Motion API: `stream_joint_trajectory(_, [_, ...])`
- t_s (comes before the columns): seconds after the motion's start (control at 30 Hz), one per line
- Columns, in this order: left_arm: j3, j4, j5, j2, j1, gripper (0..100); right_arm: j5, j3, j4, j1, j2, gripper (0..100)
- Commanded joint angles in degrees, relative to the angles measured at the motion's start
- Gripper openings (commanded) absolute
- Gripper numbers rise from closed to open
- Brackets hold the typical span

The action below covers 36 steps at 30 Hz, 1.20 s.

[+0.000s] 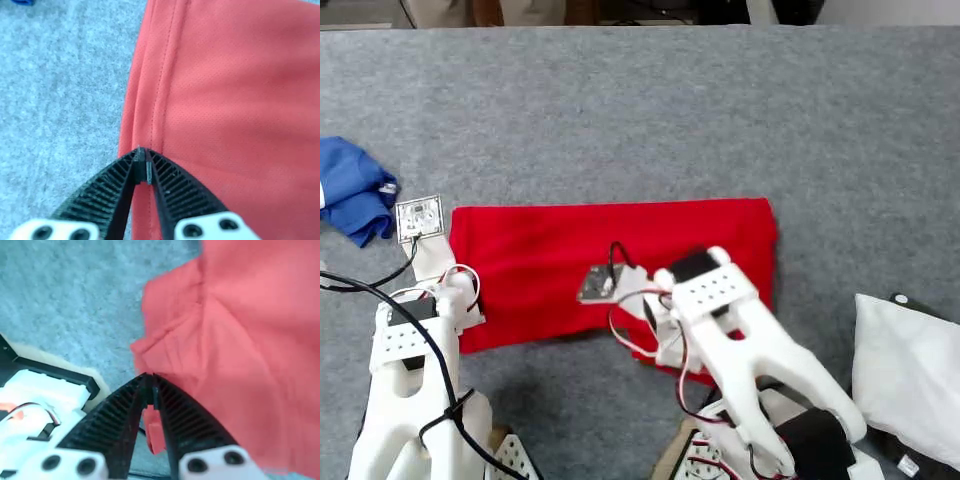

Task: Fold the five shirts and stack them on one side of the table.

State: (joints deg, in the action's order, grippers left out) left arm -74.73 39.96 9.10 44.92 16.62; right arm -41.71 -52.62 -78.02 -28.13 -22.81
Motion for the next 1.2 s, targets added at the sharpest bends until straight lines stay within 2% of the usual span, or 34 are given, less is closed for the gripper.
stream_joint_trajectory(0.0, [1.05, -1.05, -0.35, -0.22, 0.0, 2, -1.14, 10.07, -4.04, 3.65, -1.8, 0.5])
stream_joint_trajectory(0.13, [1.05, -1.05, -0.35, -0.22, 0.0, 2, -5.63, 12.62, -5.01, 8.75, -1.71, 0.5])
stream_joint_trajectory(0.27, [1.05, -1.05, -0.35, -0.22, 0.0, 2, -8.0, 9.19, -4.84, 12.7, -1.8, 0.5])
stream_joint_trajectory(0.47, [1.05, -1.05, -0.26, -0.22, 0.0, 2, -8.7, 0.13, 1.23, 14.55, -1.8, 0.5])
stream_joint_trajectory(0.6, [0.97, -1.05, -0.26, -0.22, 0.0, 2, -8.7, -5.76, 5.36, 12.44, -1.8, 0.5])
stream_joint_trajectory(0.93, [0.97, -1.05, -0.26, -0.22, 0.0, 2, -6.95, -7.08, 5.27, 1.19, -1.8, 0.5])
stream_joint_trajectory(1.17, [0.97, -1.05, -0.26, -0.22, 0.0, 2, -7.12, -7.96, 6.07, -0.22, 2.24, 0.5])
